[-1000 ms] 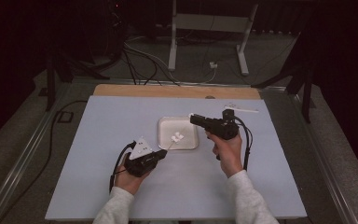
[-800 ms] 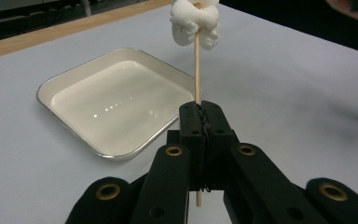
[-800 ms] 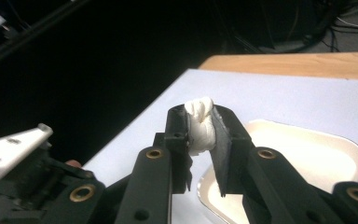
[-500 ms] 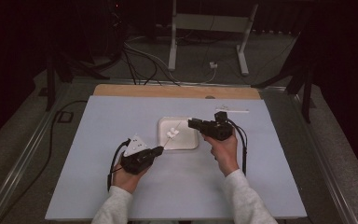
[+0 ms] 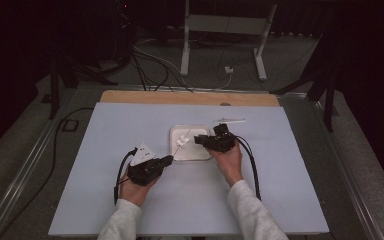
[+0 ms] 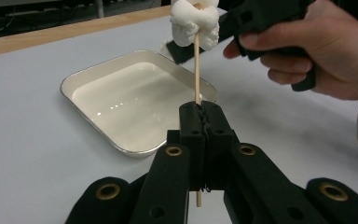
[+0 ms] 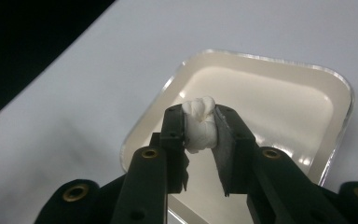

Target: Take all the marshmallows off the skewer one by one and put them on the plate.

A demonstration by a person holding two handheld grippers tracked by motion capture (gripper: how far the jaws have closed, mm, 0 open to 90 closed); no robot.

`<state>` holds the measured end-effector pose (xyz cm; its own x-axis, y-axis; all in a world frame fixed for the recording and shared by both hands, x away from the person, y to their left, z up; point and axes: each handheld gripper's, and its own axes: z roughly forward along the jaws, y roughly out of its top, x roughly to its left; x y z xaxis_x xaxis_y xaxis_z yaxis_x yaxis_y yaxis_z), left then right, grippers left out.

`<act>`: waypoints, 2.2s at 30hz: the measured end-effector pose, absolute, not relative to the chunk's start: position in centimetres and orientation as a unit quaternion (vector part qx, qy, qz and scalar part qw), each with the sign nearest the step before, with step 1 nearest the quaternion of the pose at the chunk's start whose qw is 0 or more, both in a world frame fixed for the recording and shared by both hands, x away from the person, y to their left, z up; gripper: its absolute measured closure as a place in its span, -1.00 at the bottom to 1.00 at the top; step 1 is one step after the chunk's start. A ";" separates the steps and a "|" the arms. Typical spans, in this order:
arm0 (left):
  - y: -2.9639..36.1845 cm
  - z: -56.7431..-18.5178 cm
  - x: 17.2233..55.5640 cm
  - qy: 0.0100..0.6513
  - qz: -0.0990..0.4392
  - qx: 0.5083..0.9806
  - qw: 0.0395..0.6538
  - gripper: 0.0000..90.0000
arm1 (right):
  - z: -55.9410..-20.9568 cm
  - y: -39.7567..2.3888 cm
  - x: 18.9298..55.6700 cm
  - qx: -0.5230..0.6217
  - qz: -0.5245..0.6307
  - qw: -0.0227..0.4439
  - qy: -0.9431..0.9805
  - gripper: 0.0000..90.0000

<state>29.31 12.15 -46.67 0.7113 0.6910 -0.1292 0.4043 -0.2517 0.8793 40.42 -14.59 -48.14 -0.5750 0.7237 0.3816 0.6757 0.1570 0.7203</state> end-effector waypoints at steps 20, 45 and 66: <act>12.4 -46.9 29.5 0.362 0.145 0.775 0.497 1.00 | -46.2 -14.9 39.0 0.446 0.480 0.003 0.756 -0.25; 11.9 -46.9 29.3 0.350 0.138 0.777 0.505 1.00 | -43.9 -13.9 38.0 0.374 0.553 -0.079 0.741 0.10; 11.7 -47.0 29.3 0.335 0.144 0.784 0.502 1.00 | -43.6 -14.6 38.1 0.375 0.566 -0.112 0.726 0.77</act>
<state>29.26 11.71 -47.02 0.7342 0.6698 -0.1109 0.3812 -0.2716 0.8837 38.15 -14.56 -43.65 -0.6943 0.4173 0.5863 0.6706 0.0794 0.7376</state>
